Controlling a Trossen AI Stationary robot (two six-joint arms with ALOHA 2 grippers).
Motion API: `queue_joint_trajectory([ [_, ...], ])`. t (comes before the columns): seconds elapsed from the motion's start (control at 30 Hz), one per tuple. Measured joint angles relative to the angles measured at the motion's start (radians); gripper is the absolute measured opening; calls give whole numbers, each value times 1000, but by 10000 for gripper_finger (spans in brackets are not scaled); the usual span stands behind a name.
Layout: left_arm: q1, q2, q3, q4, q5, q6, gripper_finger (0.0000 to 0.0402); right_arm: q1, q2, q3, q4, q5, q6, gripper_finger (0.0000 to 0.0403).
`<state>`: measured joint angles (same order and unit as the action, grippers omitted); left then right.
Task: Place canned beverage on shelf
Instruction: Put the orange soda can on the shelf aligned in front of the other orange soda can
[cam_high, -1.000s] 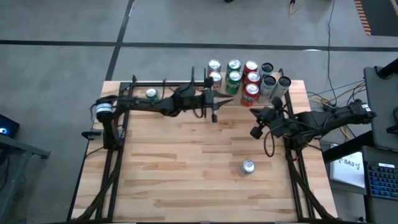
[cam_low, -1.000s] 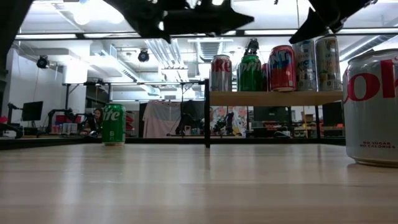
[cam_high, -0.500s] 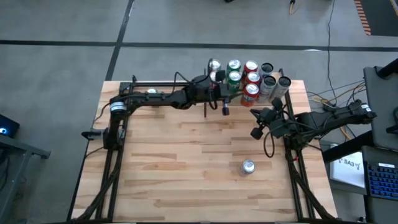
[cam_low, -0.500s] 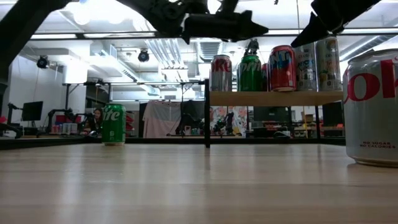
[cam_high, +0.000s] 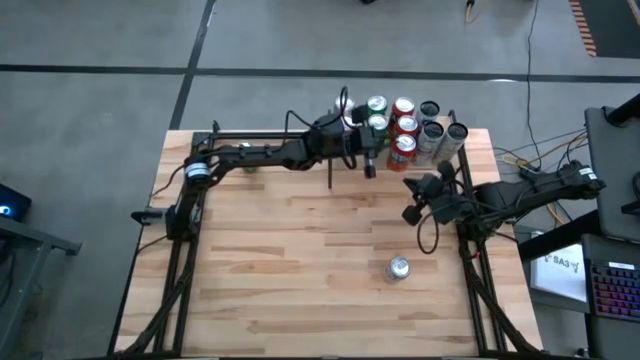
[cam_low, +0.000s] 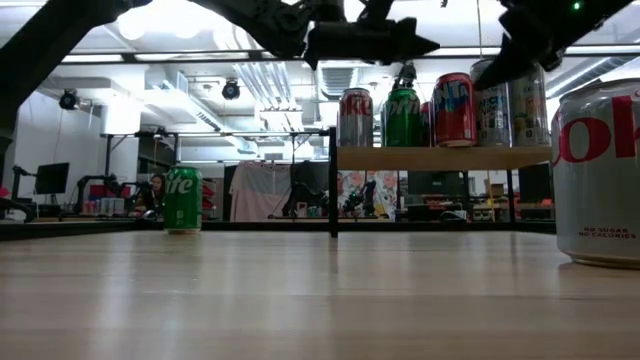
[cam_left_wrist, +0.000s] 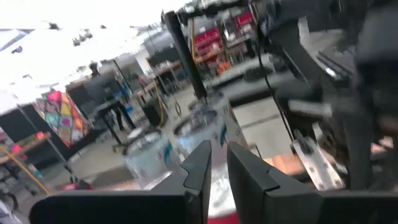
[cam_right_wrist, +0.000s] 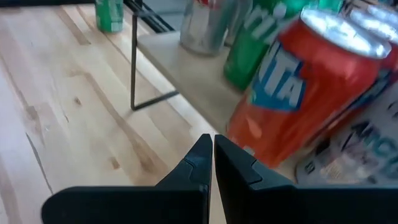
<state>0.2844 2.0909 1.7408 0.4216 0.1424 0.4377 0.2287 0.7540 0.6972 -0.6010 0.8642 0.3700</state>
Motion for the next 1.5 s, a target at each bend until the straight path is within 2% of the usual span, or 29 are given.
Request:
queue_joint_trajectory([
  [0.33, 0, -2, 1, 22, 0, -26, 36, 0, 0, -60, 12, -3, 88, 9],
  [0.8, -2, 71, 30, 77, 33, -77, 36, 0, -1, -59, 35, 13, 78, 9],
  [1.07, 1, 78, 33, 89, 32, -73, 36, -1, 2, -61, 38, 100, 75, 9],
  [1.2, 1, 104, 33, 115, 30, -80, 36, -5, 2, -62, 44, 106, 75, 9],
  [1.5, 0, 117, 46, 94, 23, -81, 36, -8, 13, -63, 162, 106, -3, 9],
])
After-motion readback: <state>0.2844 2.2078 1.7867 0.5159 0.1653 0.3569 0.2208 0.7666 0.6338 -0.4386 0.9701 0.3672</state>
